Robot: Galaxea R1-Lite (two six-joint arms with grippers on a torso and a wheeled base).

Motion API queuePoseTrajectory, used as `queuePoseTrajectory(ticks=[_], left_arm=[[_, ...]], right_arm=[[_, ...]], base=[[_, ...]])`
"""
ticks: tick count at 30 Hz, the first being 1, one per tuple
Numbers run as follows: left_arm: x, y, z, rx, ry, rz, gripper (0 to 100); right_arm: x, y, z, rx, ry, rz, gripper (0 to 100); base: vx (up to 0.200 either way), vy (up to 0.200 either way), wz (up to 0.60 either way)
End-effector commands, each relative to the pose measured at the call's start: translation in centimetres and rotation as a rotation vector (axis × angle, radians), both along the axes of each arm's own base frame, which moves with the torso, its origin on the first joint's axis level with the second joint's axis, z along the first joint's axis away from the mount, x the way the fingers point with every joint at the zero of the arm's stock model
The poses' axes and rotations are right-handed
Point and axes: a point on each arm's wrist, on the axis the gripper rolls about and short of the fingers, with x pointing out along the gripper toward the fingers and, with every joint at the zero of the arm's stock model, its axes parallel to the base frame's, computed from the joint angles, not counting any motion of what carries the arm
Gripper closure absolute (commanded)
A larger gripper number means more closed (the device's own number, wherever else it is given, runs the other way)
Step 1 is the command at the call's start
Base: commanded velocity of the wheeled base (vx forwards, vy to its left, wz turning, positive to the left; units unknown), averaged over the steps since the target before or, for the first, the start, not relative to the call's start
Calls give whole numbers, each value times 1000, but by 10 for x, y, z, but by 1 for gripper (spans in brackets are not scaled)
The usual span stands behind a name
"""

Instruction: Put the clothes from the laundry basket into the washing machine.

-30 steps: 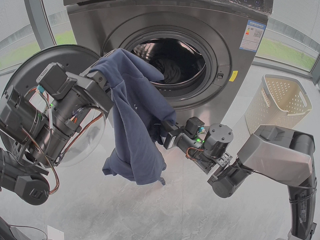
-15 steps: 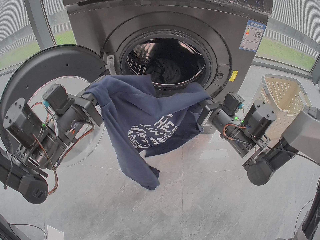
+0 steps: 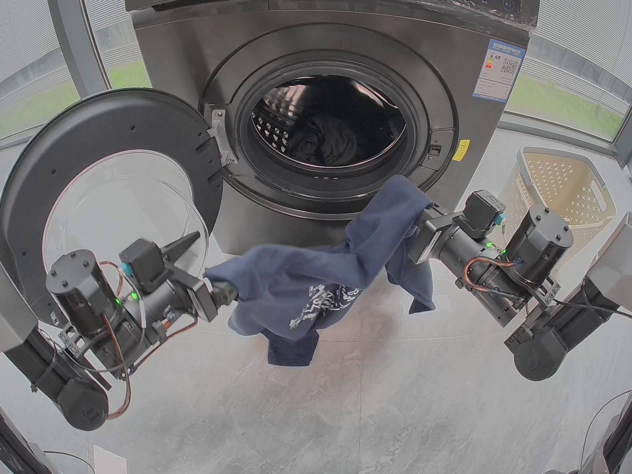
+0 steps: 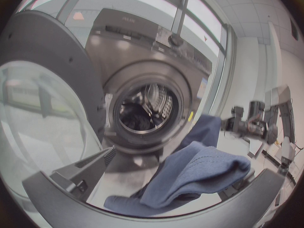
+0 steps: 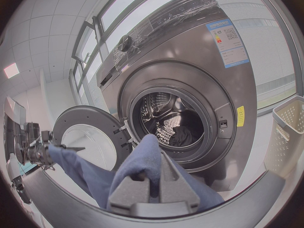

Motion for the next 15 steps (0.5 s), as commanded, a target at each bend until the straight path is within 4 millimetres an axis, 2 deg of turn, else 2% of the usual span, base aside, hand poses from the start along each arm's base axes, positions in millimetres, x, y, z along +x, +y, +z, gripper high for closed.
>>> queuePoseTrajectory(ticks=[1,7,15], left_arm=[[-14,-1,-59,128,241,-23,0],[-15,2,-84,209,327,-18,0],[-21,2,-89,254,344,-35,0]], right_arm=[[-5,-3,8,13,-16,4,100],[-6,-4,1,-2,6,2,100],[-7,-4,-6,-17,29,-1,100]], base=[[0,0,0],[0,0,0],[0,0,0]])
